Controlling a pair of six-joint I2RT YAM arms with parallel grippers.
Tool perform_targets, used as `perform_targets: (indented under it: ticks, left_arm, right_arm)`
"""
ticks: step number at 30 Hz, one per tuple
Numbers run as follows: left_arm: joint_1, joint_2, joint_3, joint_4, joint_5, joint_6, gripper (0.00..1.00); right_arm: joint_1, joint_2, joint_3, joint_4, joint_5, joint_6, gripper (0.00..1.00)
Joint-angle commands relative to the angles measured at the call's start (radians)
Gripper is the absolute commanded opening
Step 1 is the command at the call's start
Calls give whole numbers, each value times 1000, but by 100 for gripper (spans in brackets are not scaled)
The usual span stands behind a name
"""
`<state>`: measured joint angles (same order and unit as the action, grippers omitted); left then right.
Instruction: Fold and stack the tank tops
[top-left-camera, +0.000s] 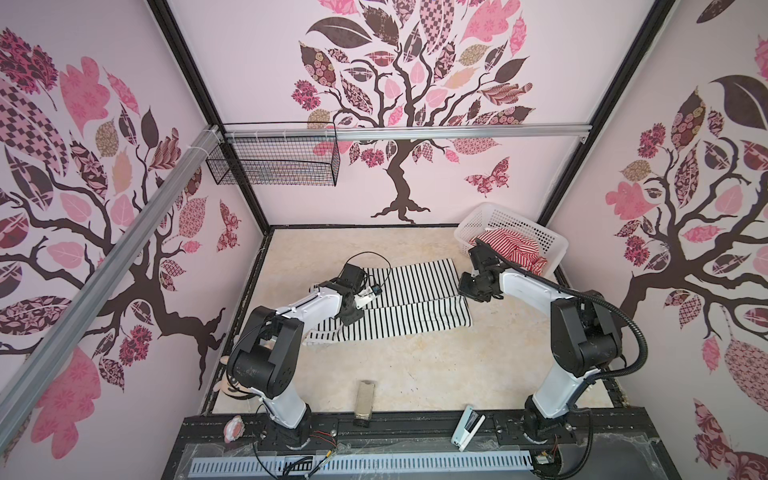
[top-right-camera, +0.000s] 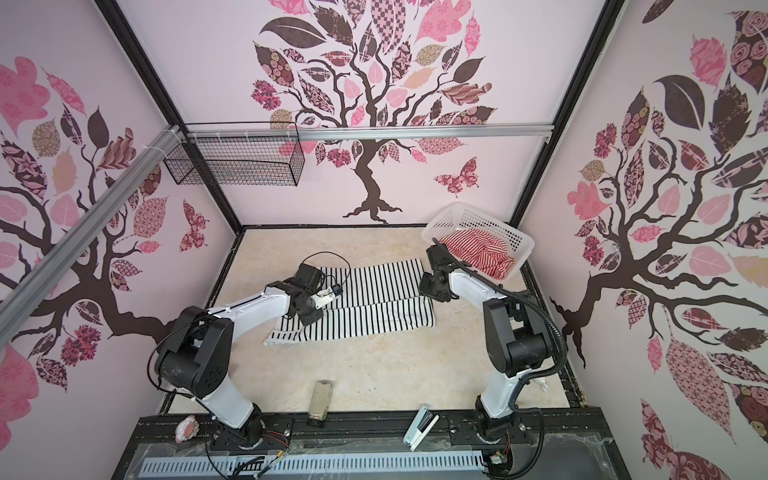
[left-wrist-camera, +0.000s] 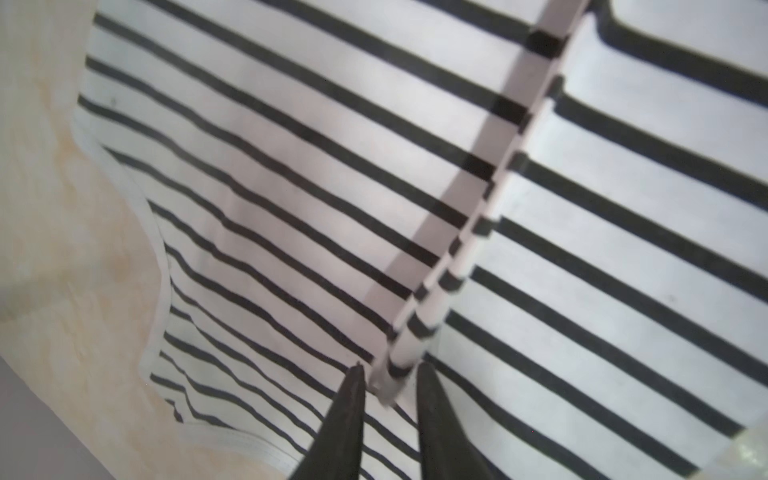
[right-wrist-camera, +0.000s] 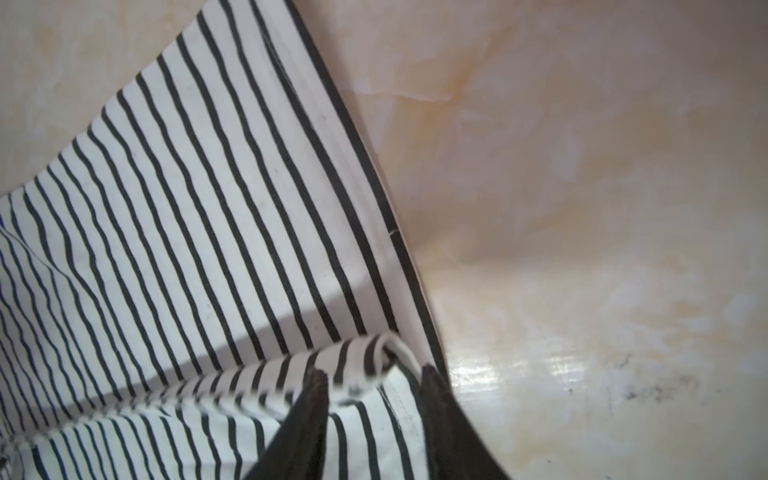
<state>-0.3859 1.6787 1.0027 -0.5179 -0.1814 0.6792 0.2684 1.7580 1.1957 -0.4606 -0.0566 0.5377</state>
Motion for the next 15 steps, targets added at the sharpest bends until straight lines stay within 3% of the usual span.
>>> perform_targets:
  ticks: [1, 5, 11, 15]
  left_arm:
    - [6, -31, 23, 62, -79, -51, 37]
    - [12, -158, -25, 67, -86, -64, 48]
    - [31, -287, -110, -112, -16, -39, 50]
    - [61, -339, -214, -103, -11, -17, 50]
  right_arm:
    - [-5, -32, 17, -28, -33, -25, 52]
    - [6, -168, -101, 28, -82, 4, 56]
    - [62, -253, -268, 93, -166, 63, 44]
    - [93, -239, -333, 144, -194, 83, 37]
